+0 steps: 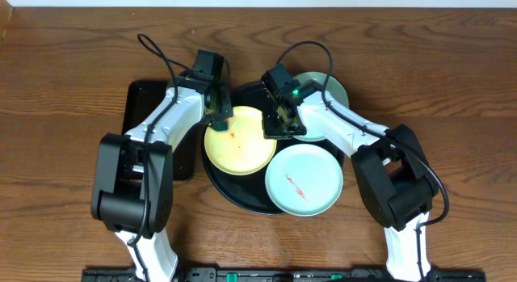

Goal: Clean dirty plates on tray and stack at the side
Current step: 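Scrub the yellow plate with the sponge while the right gripper holds it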

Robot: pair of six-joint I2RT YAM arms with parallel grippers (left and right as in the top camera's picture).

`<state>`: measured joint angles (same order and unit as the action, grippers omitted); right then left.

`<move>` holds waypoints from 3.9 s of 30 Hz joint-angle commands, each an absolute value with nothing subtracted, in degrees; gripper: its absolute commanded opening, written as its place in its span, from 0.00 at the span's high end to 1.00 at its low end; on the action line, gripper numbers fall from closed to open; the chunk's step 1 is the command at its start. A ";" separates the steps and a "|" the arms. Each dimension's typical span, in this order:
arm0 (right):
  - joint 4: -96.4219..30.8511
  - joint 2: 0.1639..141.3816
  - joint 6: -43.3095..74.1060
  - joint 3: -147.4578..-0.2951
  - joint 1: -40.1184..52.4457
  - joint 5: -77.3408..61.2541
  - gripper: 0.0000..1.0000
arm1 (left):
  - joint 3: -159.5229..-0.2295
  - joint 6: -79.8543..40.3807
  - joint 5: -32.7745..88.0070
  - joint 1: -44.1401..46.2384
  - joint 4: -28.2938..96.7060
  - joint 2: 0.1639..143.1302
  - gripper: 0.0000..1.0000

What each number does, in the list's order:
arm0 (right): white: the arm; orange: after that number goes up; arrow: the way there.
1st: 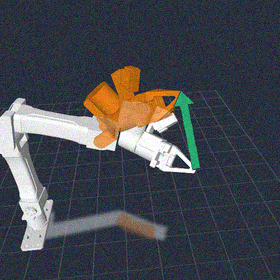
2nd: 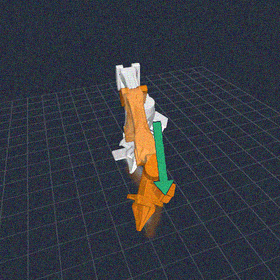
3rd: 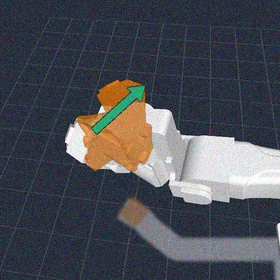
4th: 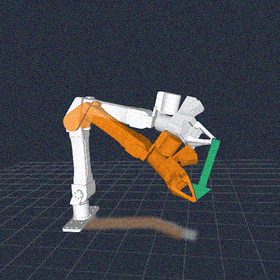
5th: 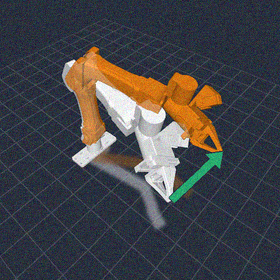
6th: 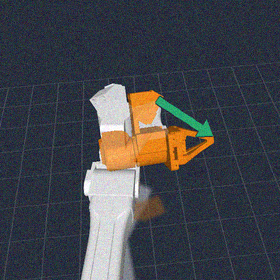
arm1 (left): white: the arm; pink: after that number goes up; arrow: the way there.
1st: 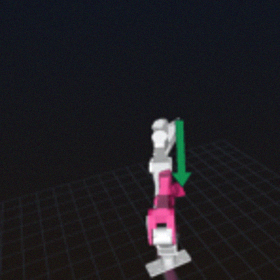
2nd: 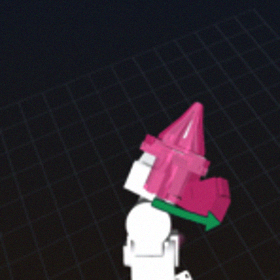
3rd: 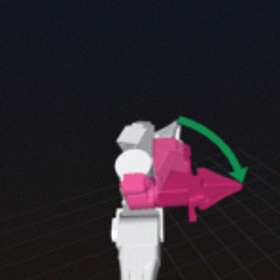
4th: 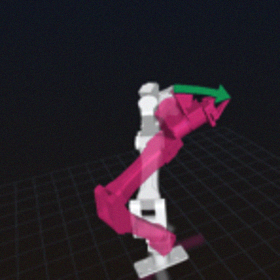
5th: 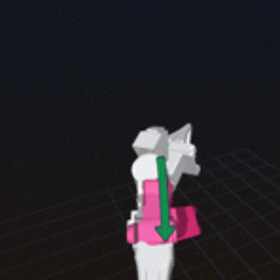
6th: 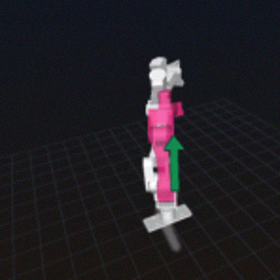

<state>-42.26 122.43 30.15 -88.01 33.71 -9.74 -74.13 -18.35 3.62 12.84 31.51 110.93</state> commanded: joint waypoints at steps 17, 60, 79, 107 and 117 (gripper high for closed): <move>-41.98 123.13 30.57 -88.05 34.59 -10.13 0.99 | -75.94 -15.11 9.50 15.73 41.98 103.50 0.93; -42.22 123.13 30.09 -88.05 34.59 -9.32 0.99 | -72.60 -44.91 6.83 23.22 30.72 112.09 0.93; -42.41 123.13 29.91 -88.05 34.59 -9.28 0.99 | -72.60 -35.29 11.79 24.84 39.83 112.09 0.92; -42.41 123.13 29.67 -88.05 34.59 -9.26 0.99 | -72.66 -13.96 -6.17 22.83 38.28 110.54 0.92; -42.41 123.13 29.63 -88.05 34.59 -8.99 0.99 | -75.22 -13.52 -6.72 22.39 28.36 108.75 0.93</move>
<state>-42.35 122.43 29.89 -88.01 33.65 -9.41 -72.66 -14.81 -4.56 22.85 29.87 111.22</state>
